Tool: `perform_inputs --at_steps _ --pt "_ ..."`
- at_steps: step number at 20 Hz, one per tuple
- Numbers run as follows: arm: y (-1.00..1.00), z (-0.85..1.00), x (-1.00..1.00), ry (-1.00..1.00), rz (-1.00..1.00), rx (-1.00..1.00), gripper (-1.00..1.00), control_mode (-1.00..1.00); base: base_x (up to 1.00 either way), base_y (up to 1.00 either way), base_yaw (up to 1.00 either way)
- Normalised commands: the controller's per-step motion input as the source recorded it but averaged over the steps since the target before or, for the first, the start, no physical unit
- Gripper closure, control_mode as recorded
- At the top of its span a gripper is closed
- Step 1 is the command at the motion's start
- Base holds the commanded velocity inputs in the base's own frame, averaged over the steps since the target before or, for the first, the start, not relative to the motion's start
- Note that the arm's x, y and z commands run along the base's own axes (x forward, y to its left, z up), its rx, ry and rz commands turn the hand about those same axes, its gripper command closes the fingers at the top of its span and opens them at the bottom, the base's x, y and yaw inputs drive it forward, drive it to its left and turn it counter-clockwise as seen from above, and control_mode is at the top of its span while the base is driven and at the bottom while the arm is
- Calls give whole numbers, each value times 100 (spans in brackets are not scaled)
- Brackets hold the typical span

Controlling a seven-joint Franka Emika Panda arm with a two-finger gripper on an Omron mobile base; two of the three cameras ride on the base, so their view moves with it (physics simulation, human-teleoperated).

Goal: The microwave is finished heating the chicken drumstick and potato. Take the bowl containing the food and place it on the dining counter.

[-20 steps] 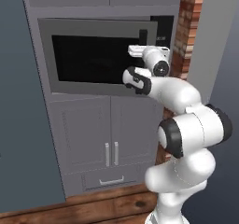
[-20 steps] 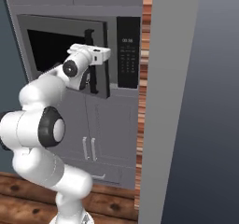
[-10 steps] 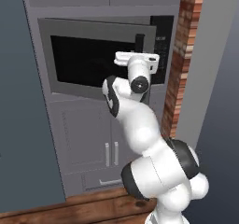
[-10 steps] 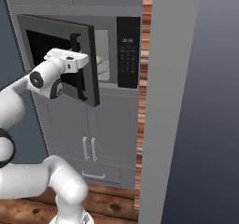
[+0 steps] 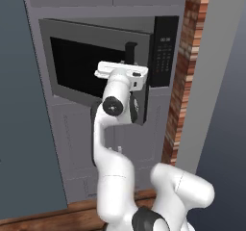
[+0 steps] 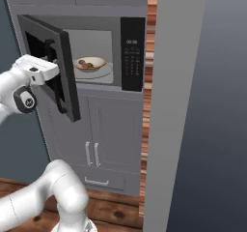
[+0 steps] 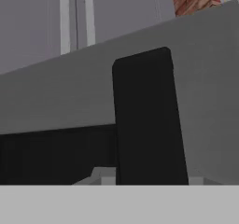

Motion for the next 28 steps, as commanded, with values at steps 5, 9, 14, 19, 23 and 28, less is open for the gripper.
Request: perform_inputs --at_steps 5,9,14,19,23,28 --pt "28 4 -61 -6 8 -1 -100 -100 0 0 0" --pt "3 -1 -2 0 0 0 -100 -100 0 0 0" --pt "14 -30 -59 0 2 -8 -100 -100 0 0 0" --pt "43 -23 -83 0 0 -11 -100 -100 0 0 0" --pt "11 -2 -95 0 0 -5 -100 -100 0 0 0" --pt "-69 8 -73 0 11 3 -100 -100 0 0 0"
